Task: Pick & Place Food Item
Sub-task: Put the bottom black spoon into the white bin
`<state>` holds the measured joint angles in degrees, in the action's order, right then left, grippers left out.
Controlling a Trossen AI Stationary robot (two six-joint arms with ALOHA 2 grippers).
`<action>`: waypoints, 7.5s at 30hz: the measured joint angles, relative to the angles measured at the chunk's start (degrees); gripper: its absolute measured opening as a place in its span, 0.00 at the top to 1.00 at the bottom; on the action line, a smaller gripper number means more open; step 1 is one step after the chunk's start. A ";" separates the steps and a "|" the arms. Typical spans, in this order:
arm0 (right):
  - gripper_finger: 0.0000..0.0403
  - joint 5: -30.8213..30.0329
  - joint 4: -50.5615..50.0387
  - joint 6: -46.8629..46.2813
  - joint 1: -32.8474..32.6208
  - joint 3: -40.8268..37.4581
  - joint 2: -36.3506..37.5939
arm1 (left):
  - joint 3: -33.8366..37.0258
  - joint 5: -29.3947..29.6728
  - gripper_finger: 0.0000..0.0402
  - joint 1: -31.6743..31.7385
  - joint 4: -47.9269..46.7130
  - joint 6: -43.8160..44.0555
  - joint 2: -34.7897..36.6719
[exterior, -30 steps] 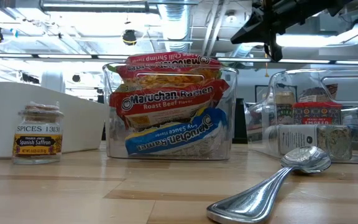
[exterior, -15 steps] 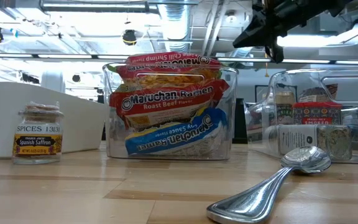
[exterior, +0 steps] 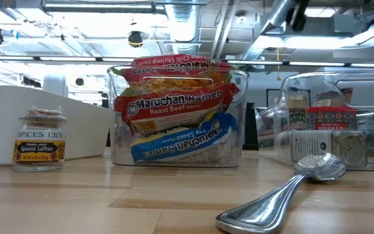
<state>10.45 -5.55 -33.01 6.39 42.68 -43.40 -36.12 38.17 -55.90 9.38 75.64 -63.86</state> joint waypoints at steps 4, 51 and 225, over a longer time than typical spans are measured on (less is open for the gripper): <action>1.00 0.04 0.01 0.02 -0.85 0.00 4.40 | 0.00 0.02 0.99 0.39 -0.16 -4.88 0.00; 1.00 -12.03 18.64 28.75 -5.15 -38.36 29.67 | 0.00 0.00 1.00 13.29 -1.23 -42.43 0.00; 1.00 -12.01 11.53 23.96 -4.77 -38.29 29.55 | -3.37 -42.70 0.82 0.44 -39.49 -79.67 -15.39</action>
<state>-1.57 5.98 -9.06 1.62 4.38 -13.85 -39.48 -4.54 -55.46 -30.11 -4.03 -79.24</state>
